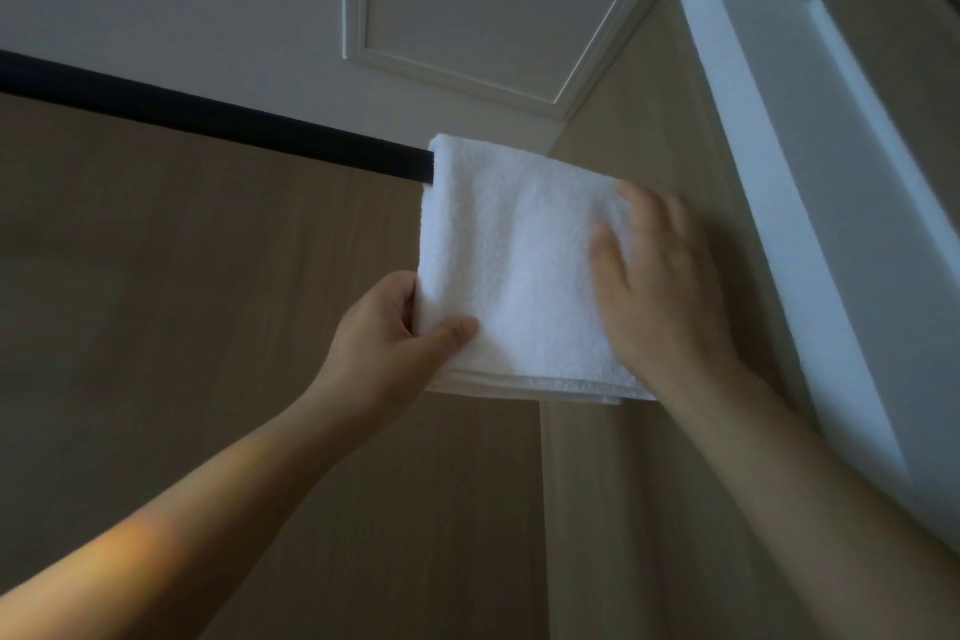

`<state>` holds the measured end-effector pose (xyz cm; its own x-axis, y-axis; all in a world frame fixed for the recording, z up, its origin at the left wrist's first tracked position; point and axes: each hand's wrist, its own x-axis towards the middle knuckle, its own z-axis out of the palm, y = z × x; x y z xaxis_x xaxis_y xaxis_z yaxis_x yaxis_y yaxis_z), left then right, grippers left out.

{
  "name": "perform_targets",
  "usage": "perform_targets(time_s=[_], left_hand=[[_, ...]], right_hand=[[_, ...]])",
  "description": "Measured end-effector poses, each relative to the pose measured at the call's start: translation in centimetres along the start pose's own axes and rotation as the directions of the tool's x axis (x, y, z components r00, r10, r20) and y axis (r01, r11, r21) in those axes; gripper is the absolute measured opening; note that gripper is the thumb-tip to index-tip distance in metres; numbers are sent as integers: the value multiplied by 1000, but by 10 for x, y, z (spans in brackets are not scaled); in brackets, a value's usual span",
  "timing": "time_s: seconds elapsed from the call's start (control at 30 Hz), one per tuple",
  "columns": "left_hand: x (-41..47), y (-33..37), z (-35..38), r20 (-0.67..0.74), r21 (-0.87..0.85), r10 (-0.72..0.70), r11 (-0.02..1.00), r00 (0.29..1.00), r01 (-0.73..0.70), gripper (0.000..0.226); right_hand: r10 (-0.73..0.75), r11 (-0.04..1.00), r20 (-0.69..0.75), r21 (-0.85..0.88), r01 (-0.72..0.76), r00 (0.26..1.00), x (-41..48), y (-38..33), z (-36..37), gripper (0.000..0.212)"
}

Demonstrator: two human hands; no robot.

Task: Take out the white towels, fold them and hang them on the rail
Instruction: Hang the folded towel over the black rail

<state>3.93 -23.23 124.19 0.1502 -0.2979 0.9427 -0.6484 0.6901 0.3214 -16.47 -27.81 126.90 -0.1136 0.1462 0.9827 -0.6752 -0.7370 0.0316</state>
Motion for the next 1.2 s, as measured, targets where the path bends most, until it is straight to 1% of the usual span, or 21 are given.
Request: perform_targets(time_s=[0.07,0.13,0.17,0.2,0.3,0.4,0.63,0.77,0.9,0.97,1.03,1.1,1.13,1.2], left_hand=[[0,-1,0,-10,11,4,1000,1000,-4,21],[1,0,0,-10,13,5,1000,1000,-5,21],[1,1,0,-5,8,4,1000,1000,-4,22],[0,1,-1,2,2,0,1000,1000,0,24],[0,2,-2,22,-25,-17,1000,1000,17,32],[0,2,-2,22,-7,-23,1000,1000,23,24],[3,8,11,43,41,3,999,999,-5,22],[3,9,22,47,56,10,998,999,-13,20],[3,8,24,32,39,0,999,999,-1,18],[2,9,23,36,46,-6,999,999,4,18],[1,11,22,47,56,-13,998,999,11,19],[0,12,20,54,52,-25,998,998,22,21],[-1,12,20,56,48,-32,998,998,30,22],[-2,14,20,65,42,-43,998,997,40,23]], right_hand=[[-84,995,63,-43,86,995,30,-13,16,48],[-110,989,118,-82,120,987,53,-21,33,49],[-116,987,123,-94,128,986,60,-23,42,48],[-121,985,105,-108,132,987,63,-22,49,47],[-143,982,-19,-125,139,990,62,-17,63,45],[-136,986,-70,-107,128,988,61,-14,67,54],[-139,984,-63,-122,130,988,63,-1,64,59],[-125,980,-19,-158,121,992,63,12,59,62],[-113,983,-22,-147,109,993,63,18,56,45],[-80,981,-15,-178,76,997,60,24,52,44],[-36,980,43,-195,43,998,53,27,49,51],[13,991,170,-135,10,985,42,25,48,64],[19,995,229,-101,5,973,35,23,48,69],[-11,998,286,-54,28,958,14,20,50,72]])
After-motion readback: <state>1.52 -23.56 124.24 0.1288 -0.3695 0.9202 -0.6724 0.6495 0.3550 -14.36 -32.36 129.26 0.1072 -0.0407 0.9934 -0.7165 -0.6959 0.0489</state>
